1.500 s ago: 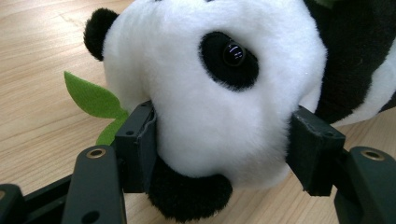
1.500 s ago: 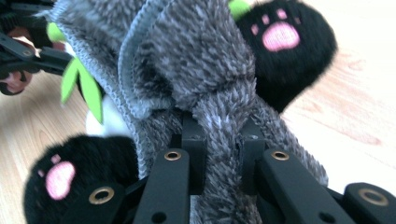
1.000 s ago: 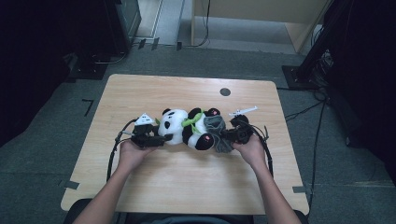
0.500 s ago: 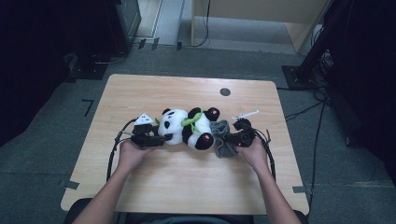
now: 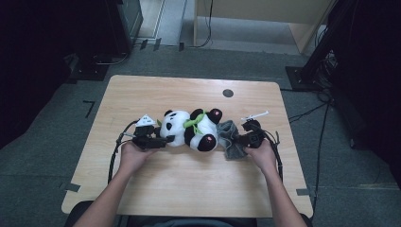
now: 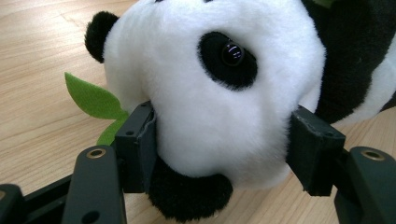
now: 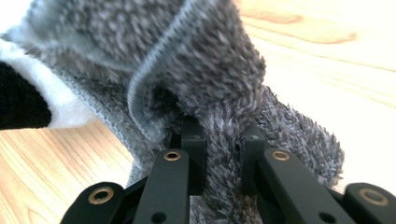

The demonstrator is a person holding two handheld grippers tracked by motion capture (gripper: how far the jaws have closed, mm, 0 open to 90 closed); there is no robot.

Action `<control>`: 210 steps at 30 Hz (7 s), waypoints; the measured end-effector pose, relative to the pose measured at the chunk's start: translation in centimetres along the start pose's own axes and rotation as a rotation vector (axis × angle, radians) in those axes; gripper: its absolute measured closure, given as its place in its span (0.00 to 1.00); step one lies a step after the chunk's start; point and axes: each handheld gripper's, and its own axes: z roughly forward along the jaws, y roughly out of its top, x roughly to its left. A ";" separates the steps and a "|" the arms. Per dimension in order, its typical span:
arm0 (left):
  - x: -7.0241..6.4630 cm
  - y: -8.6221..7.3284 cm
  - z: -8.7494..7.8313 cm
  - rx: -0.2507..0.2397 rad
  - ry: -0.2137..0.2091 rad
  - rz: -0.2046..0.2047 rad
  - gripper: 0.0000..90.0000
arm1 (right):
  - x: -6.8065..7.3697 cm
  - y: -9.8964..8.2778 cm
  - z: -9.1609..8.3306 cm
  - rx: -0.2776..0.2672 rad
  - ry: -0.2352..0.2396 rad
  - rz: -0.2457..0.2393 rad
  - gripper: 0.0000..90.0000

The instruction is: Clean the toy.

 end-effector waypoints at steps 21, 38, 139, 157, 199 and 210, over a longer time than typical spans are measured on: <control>-0.4 0.2 0.0 0.003 0.019 -0.005 0.40 | 6.1 4.1 -8.2 -0.293 0.119 -0.130 0.88; -0.6 0.2 -0.2 -0.008 0.030 0.001 0.42 | 17.4 10.5 -3.9 -0.209 0.223 -0.289 0.88; -0.7 -0.3 -0.3 -0.026 0.032 0.026 0.45 | 16.8 13.0 -1.3 -0.129 0.131 -0.236 0.90; -1.0 -0.3 -0.3 -0.011 0.045 0.036 0.44 | 19.8 11.9 5.4 0.010 0.119 -0.309 0.89; -0.6 -0.2 -0.3 -0.010 0.032 0.024 0.48 | 9.6 9.0 -2.0 -0.030 0.115 -0.199 0.90; -0.7 -0.3 -0.3 -0.009 0.038 0.036 0.48 | 6.2 8.1 -4.9 -0.106 0.067 -0.099 0.90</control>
